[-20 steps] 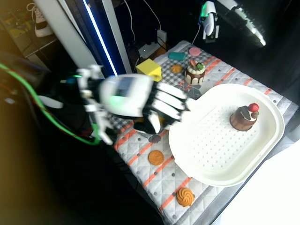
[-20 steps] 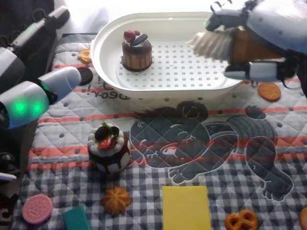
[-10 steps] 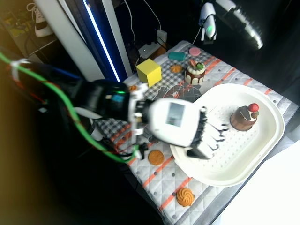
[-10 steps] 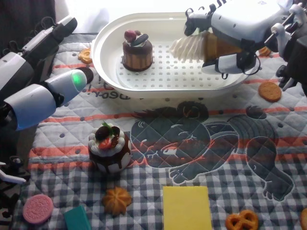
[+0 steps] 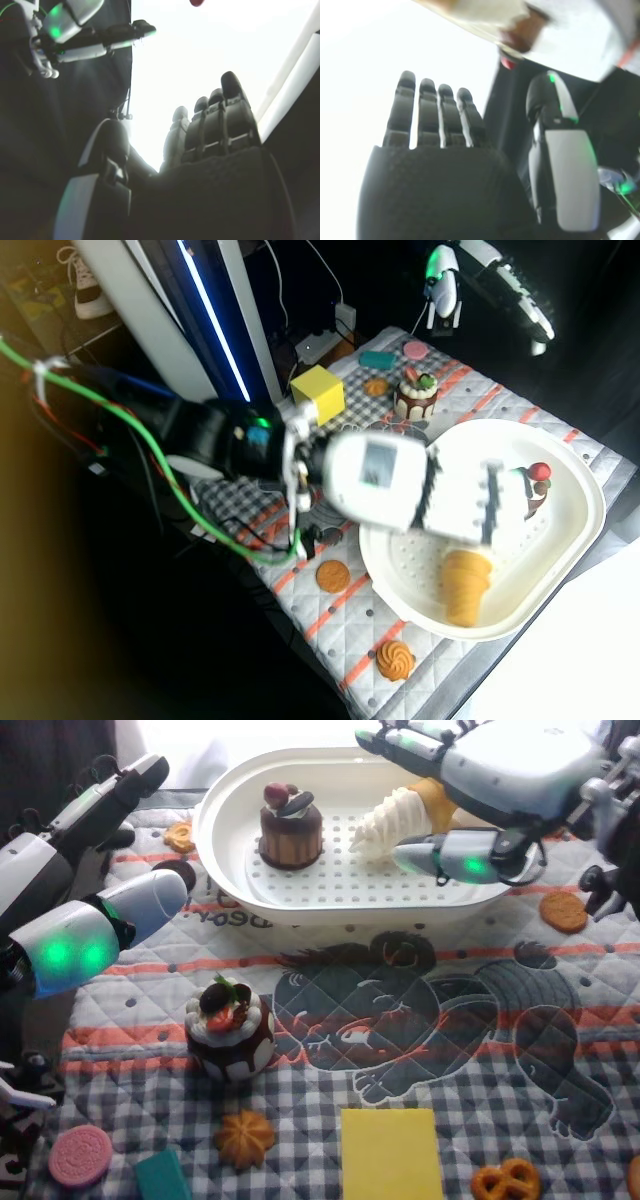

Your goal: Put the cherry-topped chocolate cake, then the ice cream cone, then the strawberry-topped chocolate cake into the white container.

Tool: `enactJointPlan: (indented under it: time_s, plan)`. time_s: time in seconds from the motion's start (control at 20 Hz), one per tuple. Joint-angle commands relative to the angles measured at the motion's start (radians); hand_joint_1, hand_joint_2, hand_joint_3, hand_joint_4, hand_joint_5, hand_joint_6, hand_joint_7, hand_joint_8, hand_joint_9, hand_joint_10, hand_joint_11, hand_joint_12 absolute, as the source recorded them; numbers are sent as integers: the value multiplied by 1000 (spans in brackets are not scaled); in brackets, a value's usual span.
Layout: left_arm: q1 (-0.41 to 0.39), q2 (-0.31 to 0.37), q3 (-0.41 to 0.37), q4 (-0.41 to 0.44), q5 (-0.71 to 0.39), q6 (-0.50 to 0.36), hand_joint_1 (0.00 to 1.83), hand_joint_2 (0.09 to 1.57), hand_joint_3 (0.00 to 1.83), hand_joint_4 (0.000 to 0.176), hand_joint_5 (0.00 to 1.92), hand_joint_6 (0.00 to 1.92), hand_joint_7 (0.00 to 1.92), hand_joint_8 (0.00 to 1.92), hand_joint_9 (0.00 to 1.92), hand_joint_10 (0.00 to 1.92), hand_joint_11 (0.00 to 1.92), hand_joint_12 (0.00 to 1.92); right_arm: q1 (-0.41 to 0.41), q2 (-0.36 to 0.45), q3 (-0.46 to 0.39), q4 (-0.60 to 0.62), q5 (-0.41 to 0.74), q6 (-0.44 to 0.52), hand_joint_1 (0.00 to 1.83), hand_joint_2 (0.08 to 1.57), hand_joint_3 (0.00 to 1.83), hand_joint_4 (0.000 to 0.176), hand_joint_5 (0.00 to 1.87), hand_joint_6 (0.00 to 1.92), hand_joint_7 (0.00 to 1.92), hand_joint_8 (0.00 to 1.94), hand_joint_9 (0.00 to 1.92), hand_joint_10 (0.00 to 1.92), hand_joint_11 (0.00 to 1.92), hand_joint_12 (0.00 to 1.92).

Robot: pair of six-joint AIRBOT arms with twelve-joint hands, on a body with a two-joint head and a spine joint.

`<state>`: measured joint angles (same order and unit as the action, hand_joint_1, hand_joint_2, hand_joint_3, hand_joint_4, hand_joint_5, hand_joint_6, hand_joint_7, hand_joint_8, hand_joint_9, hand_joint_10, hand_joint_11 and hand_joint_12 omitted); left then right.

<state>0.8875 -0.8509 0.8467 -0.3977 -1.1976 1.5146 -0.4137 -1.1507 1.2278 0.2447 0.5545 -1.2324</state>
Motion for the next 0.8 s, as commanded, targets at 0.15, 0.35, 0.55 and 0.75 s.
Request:
enactJointPlan:
  time_s: [0.15,0.35,0.55,0.75]
  plan:
    - [9,29,-13,22,-142,-7,379,1322,0,145,35,4,0,0,2,2,0,435,-98,126,-134,-7,291,0,471,1250,1,46,0,0,0,0,0,272,0,1395]
    - [21,33,-23,29,-131,-7,641,1240,0,123,55,7,0,0,0,0,0,83,-287,266,-298,-27,495,14,514,1223,9,51,0,0,0,0,0,388,0,1024]
    - [35,65,-45,70,-95,-7,741,1120,0,141,68,7,24,3,25,6,0,418,-454,369,-394,-47,653,66,536,1230,0,40,0,0,0,0,7,275,0,857]
    - [30,90,-51,135,47,-7,708,1067,0,48,0,0,62,23,20,8,0,1,-571,433,-447,-44,727,77,617,1213,0,10,0,0,0,0,45,75,0,348]
